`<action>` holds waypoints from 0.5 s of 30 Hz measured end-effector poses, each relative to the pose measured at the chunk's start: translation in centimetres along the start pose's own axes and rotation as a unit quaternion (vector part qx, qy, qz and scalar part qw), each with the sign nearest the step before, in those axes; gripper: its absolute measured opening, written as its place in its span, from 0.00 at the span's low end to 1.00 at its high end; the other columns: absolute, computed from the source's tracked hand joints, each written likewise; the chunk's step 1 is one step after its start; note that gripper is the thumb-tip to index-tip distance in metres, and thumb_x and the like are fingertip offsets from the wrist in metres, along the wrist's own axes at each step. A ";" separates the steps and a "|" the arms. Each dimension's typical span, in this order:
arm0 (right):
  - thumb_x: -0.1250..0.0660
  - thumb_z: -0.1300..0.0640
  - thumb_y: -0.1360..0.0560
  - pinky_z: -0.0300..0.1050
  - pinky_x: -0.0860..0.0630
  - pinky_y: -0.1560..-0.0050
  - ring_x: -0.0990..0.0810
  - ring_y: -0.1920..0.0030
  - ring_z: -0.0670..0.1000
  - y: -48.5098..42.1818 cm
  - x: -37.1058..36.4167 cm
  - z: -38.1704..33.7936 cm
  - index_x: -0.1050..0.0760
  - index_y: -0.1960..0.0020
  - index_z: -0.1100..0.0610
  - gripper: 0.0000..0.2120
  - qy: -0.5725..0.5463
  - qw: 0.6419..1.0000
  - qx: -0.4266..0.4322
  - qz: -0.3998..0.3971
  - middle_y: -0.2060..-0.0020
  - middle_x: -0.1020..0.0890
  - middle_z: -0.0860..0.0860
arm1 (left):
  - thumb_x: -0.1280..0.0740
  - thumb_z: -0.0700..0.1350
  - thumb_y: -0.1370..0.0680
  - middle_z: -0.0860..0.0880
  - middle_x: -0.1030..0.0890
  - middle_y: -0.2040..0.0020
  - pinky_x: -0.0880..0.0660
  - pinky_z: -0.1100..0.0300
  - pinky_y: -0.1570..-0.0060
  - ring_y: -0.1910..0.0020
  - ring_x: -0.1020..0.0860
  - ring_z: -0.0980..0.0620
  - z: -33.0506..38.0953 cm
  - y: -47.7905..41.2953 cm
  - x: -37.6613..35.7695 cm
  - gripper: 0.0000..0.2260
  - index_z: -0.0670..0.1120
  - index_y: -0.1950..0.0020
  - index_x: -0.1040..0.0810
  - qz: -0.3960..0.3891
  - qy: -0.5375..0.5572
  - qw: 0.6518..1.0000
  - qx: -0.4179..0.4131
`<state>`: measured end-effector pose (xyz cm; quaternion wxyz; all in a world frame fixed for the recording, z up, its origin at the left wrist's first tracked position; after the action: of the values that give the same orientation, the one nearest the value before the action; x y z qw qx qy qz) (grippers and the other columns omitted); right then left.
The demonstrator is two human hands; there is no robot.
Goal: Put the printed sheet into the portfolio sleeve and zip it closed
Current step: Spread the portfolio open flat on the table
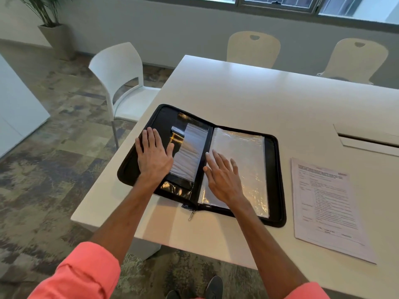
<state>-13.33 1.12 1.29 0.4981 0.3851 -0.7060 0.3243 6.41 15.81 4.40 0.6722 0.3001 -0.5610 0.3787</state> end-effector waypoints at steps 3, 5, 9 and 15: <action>0.54 0.41 0.10 0.63 0.55 0.12 0.51 0.11 0.52 0.1 -0.1 1.1 0.49 0.11 0.46 0.29 -0.006 1.000 -0.012 -0.006 0.11 0.49 0.50 | 0.56 0.65 0.12 0.40 0.59 0.11 0.62 0.42 0.13 0.11 0.62 0.44 0.8 0.1 -0.8 0.38 0.41 0.12 0.60 -0.014 0.000 1.000 0.001; 0.55 0.40 0.10 0.63 0.56 0.12 0.52 0.11 0.51 0.3 -0.1 1.7 0.49 0.11 0.46 0.29 -0.011 1.000 -0.017 -0.008 0.11 0.50 0.50 | 0.57 0.65 0.12 0.40 0.59 0.11 0.61 0.41 0.13 0.12 0.62 0.44 1.1 -0.1 -1.0 0.39 0.40 0.12 0.61 -0.027 -0.002 1.000 0.012; 0.56 0.40 0.10 0.62 0.59 0.12 0.54 0.11 0.51 0.4 -0.1 2.7 0.49 0.11 0.46 0.29 -0.017 1.000 -0.017 -0.005 0.11 0.51 0.49 | 0.57 0.65 0.12 0.39 0.61 0.11 0.61 0.40 0.13 0.12 0.62 0.42 2.0 -0.5 -0.5 0.39 0.38 0.12 0.61 -0.021 -0.022 0.999 0.021; 0.57 0.40 0.10 0.61 0.59 0.12 0.55 0.11 0.49 0.2 1.4 5.4 0.50 0.11 0.45 0.29 -0.027 0.999 -0.022 0.022 0.10 0.51 0.48 | 0.57 0.66 0.12 0.39 0.62 0.11 0.60 0.40 0.13 0.12 0.62 0.43 6.1 -1.2 -0.2 0.40 0.39 0.12 0.61 -0.002 -0.019 1.000 -0.025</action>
<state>-16.24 -3.63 1.07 0.4804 0.3668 -0.7343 0.3091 4.21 10.04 5.36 0.6698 0.2911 -0.5823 0.3573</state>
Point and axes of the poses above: each hand's wrist, its own y-axis away from the middle knuckle, its own x-axis out of the back of the hand, z = x × y, the point moved 5 cm from there along -y, towards the middle knuckle
